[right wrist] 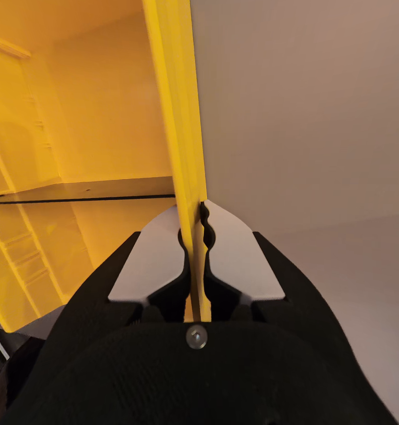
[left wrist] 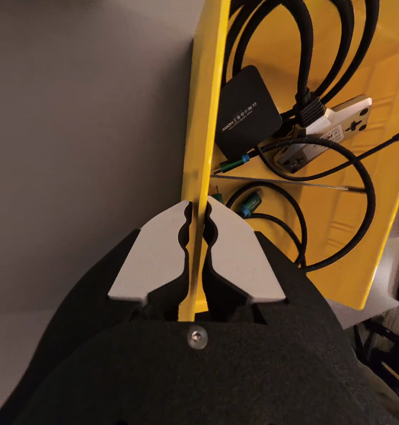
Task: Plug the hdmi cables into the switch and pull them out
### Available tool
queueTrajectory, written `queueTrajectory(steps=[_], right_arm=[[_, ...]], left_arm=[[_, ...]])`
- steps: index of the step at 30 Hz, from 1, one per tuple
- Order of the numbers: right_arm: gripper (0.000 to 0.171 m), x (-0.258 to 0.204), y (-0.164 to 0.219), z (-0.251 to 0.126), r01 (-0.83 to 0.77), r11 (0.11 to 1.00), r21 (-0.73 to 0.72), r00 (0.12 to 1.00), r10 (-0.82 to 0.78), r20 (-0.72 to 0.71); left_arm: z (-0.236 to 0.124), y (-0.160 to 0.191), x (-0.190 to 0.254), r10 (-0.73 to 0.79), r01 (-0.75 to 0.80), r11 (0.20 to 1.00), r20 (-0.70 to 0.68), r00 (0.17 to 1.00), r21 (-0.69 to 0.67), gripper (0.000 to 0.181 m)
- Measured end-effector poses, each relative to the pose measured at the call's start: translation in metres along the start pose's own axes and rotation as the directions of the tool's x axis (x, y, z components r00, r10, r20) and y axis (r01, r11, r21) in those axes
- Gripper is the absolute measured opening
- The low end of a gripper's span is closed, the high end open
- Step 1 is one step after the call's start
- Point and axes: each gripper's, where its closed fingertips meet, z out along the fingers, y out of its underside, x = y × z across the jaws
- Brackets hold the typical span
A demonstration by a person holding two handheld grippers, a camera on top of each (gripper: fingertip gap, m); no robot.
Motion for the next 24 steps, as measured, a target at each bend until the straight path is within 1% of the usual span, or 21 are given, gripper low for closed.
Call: queueTrajectory(steps=[2, 4, 9, 13, 16, 19, 21, 23, 24], right_arm=[[0.006, 0.006, -0.001, -0.001, -0.009, 1.000, 0.003, 1.000, 0.009, -0.007], [0.005, 0.010, -0.001, -0.003, -0.003, 1.000, 0.003, 1.000, 0.003, -0.009], [0.006, 0.012, 0.000, -0.003, 0.070, 0.998, 0.008, 0.997, -0.070, -0.031], [0.005, 0.013, 0.000, -0.004, 0.066, 0.998, 0.023, 0.998, -0.065, -0.027], [0.006, 0.014, 0.000, -0.004, 0.087, 0.996, 0.021, 0.996, -0.086, -0.033], [0.007, 0.015, -0.001, -0.005, 0.128, 0.992, 0.016, 0.991, -0.127, -0.035], [0.007, 0.017, 0.000, -0.005, 0.121, 0.993, 0.015, 0.992, -0.120, -0.038], [0.009, 0.016, -0.002, -0.010, 0.166, 0.984, 0.059, 0.986, -0.164, -0.028], [0.015, 0.014, -0.006, -0.018, 0.182, 0.977, 0.110, 0.983, -0.183, -0.008]], left_arm=[[-0.009, 0.004, -0.022, -0.019, 0.019, 0.999, 0.025, 1.000, 0.027, 0.006], [-0.015, 0.007, -0.035, -0.037, 0.036, 0.998, 0.020, 0.999, 0.046, 0.006], [-0.019, 0.011, -0.042, -0.007, 0.008, 0.999, -0.019, 1.000, 0.053, 0.007], [-0.021, 0.011, -0.048, 0.041, -0.042, 0.999, 0.038, 0.998, 0.031, 0.006], [-0.025, 0.012, -0.058, 0.027, -0.029, 0.999, 0.066, 0.997, 0.035, 0.005], [-0.028, 0.014, -0.064, -0.003, 0.001, 0.998, 0.039, 0.999, 0.060, 0.005], [-0.031, 0.015, -0.068, -0.026, 0.025, 0.996, 0.013, 1.000, 0.083, 0.006], [-0.039, 0.015, -0.069, -0.019, 0.023, 0.992, -0.033, 0.999, 0.128, 0.007], [-0.049, 0.013, -0.067, -0.013, 0.026, 0.985, -0.078, 0.997, 0.169, 0.009]])
